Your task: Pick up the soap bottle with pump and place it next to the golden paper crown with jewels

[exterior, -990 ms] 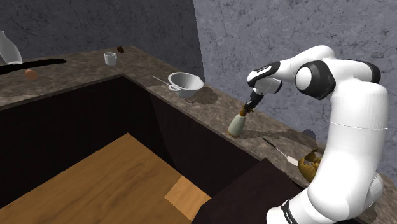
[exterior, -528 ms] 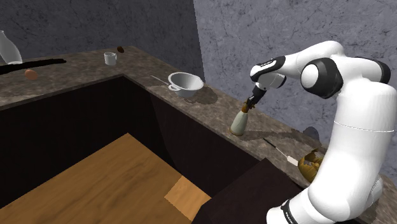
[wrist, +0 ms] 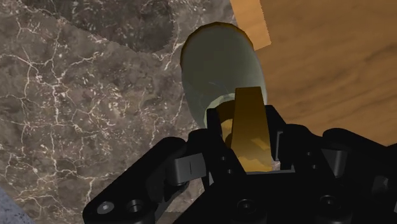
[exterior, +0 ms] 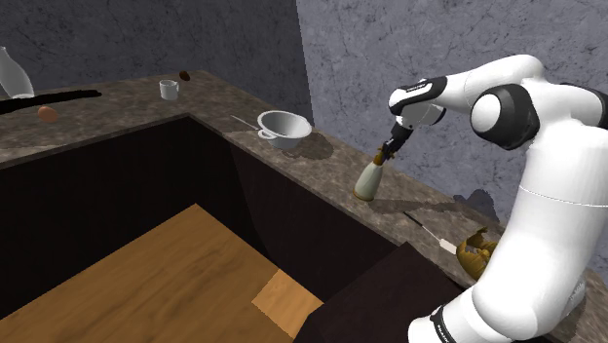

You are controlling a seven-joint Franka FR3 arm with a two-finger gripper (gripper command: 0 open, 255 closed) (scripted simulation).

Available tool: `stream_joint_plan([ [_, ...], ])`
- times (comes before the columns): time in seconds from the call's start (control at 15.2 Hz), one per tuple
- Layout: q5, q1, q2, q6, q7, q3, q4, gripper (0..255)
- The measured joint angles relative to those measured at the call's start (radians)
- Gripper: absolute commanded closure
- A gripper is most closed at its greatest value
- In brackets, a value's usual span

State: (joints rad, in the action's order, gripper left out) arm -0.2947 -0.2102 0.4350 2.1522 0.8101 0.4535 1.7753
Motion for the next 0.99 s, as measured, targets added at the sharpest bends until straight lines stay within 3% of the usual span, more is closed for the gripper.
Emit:
stream_joint_plan([
  [0.99,0.055,0.013,-0.083,-0.166,-0.043,0.025,-0.095,255],
])
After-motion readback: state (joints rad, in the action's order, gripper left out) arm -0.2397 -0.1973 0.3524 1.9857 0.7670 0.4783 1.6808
